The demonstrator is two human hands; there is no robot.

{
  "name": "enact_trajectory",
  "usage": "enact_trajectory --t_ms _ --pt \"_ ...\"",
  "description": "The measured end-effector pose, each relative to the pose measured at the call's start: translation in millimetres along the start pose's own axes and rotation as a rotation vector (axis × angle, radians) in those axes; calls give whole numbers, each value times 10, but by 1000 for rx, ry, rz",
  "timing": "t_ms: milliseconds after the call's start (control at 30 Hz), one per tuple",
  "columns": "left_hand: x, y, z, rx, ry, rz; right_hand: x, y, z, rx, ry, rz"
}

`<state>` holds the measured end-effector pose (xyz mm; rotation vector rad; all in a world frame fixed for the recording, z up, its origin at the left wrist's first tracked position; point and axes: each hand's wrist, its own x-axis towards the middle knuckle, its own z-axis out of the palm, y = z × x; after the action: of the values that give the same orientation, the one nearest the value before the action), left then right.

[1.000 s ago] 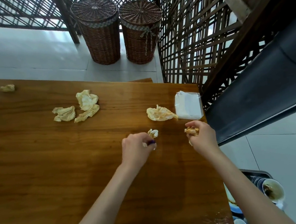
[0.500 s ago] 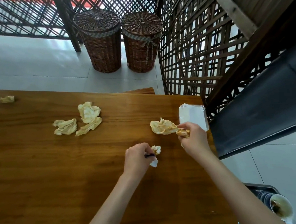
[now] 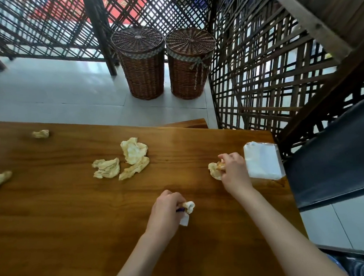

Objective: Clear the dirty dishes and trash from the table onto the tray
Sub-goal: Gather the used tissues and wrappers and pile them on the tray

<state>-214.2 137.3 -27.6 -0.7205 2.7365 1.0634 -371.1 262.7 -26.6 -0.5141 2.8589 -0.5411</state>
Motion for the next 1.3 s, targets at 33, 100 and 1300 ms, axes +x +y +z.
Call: enact_trajectory --t_ms 33,100,1300 --pt "-5 -24 -12 -19 10 0 7 13 26 -22 -21 13" --pt "-5 -79 -48 -82 27 -22 2 35 75 -86 -47 26" --pt "497 -956 -705 193 379 43 -500 -576 367 23 41 -8"
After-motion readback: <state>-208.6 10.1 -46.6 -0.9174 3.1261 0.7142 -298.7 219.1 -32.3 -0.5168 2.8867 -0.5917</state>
